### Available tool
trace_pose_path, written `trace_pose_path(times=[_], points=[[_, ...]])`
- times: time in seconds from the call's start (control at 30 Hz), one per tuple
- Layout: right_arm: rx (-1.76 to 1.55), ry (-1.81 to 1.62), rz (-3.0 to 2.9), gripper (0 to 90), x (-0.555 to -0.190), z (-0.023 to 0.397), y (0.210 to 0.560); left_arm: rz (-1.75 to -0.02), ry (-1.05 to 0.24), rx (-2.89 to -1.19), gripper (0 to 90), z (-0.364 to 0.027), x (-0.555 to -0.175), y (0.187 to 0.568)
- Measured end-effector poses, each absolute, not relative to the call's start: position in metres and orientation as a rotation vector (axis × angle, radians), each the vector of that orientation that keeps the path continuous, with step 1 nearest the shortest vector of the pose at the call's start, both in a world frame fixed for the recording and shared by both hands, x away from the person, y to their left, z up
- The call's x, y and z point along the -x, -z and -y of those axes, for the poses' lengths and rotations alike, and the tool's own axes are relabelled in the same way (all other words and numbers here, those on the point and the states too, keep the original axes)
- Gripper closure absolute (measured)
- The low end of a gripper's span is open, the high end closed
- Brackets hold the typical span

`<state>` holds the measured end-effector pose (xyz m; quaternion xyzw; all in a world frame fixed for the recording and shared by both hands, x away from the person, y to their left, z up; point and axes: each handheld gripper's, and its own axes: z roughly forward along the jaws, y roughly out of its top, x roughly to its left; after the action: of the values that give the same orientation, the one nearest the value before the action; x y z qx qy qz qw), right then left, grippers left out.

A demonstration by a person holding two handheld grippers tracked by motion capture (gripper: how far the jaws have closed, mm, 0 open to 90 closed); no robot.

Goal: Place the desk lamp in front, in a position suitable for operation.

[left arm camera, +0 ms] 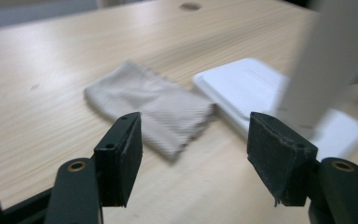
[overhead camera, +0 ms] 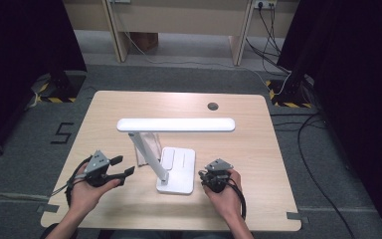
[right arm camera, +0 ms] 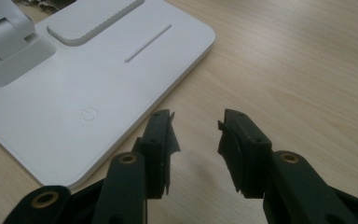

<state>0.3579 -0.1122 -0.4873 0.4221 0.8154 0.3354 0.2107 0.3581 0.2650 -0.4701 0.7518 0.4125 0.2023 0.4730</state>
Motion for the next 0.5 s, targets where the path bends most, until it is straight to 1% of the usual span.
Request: trace_pose_path(times=[0.13,0.2,0.3,0.5], points=[[-1.179,-0.946,-2.251,62.2,-0.356,0.114,0.485,-1.097,-0.484,-1.857,35.3,-0.258,-0.404,0.486],[-1.177,-0.950,-2.254,62.2,-0.355,0.115,0.483,-1.114,-0.464,-1.858,35.1,-0.252,-0.419,0.489],[-1.172,-0.965,-2.250,62.0,-0.356,0.115,0.481,-1.142,-0.542,-1.894,34.1,-0.243,-0.442,0.496],[-1.174,-0.973,-2.247,62.0,-0.356,0.115,0.481,-1.178,-0.506,-1.923,32.3,-0.233,-0.454,0.506]])
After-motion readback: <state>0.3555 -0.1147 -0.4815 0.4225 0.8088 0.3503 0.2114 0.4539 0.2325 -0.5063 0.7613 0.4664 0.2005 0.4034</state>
